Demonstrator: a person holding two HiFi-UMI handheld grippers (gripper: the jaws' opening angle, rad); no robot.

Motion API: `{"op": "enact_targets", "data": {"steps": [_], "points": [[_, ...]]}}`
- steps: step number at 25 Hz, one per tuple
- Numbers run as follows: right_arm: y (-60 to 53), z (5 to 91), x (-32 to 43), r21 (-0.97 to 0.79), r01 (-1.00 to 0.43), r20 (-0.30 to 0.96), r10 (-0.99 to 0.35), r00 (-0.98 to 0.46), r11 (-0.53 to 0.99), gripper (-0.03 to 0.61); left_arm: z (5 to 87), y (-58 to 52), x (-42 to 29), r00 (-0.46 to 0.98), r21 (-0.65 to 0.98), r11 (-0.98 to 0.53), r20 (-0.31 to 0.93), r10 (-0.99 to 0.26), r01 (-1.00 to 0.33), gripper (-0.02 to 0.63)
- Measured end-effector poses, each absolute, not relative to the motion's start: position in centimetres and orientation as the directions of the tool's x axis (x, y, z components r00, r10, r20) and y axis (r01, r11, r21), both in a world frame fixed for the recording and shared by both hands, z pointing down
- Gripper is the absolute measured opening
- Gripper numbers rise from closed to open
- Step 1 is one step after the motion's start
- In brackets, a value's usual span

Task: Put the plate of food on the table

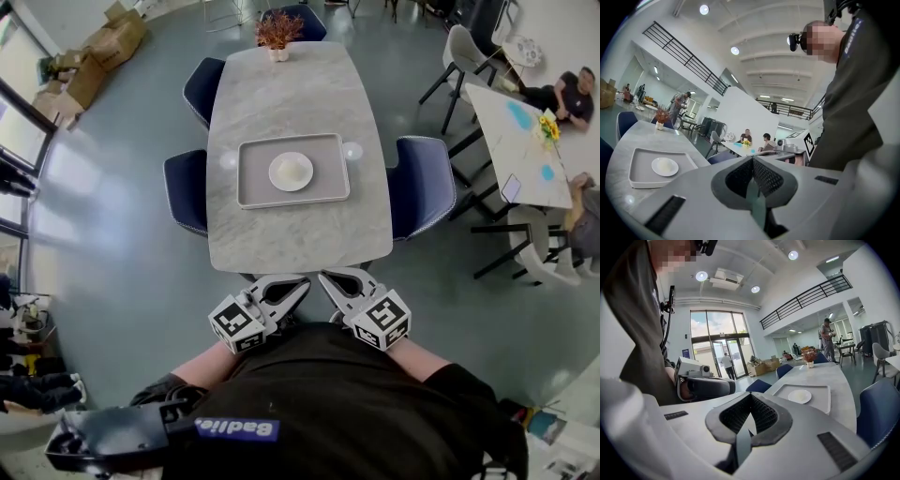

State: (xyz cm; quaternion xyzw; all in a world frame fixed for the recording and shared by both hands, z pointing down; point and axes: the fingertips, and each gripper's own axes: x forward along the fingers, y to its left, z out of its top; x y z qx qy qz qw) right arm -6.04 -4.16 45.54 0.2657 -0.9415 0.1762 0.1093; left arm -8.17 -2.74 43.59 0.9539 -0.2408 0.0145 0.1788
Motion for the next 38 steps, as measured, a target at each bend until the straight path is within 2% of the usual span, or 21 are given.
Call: {"op": "enact_targets", "data": {"steps": [38], "points": [[-3.71,45.03,-6.21,-0.245,-0.519,0.294,-0.447,-0.845,0.819,0.011,43.72,-2.28,-8.15,0.884,0.3,-0.833,0.115,-0.453,-0.465,0.009]]}}
